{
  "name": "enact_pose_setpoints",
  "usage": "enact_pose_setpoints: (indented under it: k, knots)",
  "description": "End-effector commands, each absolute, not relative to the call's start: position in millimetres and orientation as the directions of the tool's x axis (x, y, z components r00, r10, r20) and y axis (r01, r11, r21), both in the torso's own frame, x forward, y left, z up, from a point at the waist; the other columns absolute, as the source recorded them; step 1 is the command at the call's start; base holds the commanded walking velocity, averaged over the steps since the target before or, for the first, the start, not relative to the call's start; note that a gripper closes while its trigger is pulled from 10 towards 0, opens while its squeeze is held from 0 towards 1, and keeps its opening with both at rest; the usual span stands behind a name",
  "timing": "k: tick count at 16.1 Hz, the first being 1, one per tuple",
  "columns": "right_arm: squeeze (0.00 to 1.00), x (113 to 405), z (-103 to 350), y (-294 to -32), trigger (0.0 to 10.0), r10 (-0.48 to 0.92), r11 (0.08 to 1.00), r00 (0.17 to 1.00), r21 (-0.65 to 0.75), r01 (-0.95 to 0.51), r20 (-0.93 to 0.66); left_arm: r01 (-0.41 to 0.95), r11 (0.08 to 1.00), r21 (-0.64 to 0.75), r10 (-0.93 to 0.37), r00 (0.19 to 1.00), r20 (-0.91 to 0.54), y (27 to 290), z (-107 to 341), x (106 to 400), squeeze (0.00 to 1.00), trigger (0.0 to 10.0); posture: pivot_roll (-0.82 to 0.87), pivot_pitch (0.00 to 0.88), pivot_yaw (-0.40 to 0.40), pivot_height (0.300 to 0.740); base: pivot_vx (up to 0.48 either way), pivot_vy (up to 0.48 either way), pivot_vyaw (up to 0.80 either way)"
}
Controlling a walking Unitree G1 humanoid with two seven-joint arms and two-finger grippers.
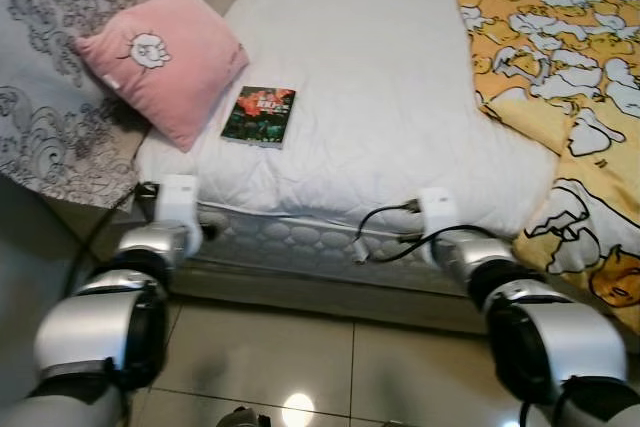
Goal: Clean up the room
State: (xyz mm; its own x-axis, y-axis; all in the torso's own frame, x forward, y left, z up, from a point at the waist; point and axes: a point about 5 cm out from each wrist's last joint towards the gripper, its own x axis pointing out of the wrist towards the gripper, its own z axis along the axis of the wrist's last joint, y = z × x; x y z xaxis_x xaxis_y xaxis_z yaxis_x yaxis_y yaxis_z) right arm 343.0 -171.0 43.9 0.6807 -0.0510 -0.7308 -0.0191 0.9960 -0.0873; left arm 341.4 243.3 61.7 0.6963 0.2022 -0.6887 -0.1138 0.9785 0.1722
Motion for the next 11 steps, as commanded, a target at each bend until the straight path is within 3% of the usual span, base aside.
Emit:
enact_pose_setpoints:
  k: [1,5,8,11]
  knots:
    - [0.00,342.4,46.4,-191.7,10.0,-0.100,0.995,0.685,-0.093,0.047,-0.721,-0.098,0.973,0.208,0.219,0.668,-0.711,249.4,51.7,332.0,0.00,10.0,-0.05,0.000,-0.043,0.740,0.000,0.000,0.00]
    - [0.00,299.2,14.1,-249.6,10.0,-0.230,0.973,0.556,-0.188,0.132,-0.798,-0.085,0.968,0.235,0.243,0.547,-0.801,260.1,6.9,288.5,0.00,10.0,-0.05,0.000,-0.041,0.740,0.000,0.000,0.00]
    - [0.00,267.7,-12.9,-253.3,10.0,-0.180,0.982,0.458,-0.131,0.137,-0.870,-0.048,0.989,0.141,0.145,0.531,-0.835,245.6,-16.1,269.9,0.00,10.0,-0.07,0.000,-0.035,0.740,0.000,0.000,0.00]
    - [0.00,246.3,-31.0,-250.5,10.0,-0.125,0.991,0.421,-0.092,0.098,-0.898,0.020,0.994,0.108,0.081,0.526,-0.847,236.6,-30.9,255.4,0.00,10.0,-0.09,0.000,-0.026,0.740,0.000,0.000,0.00]
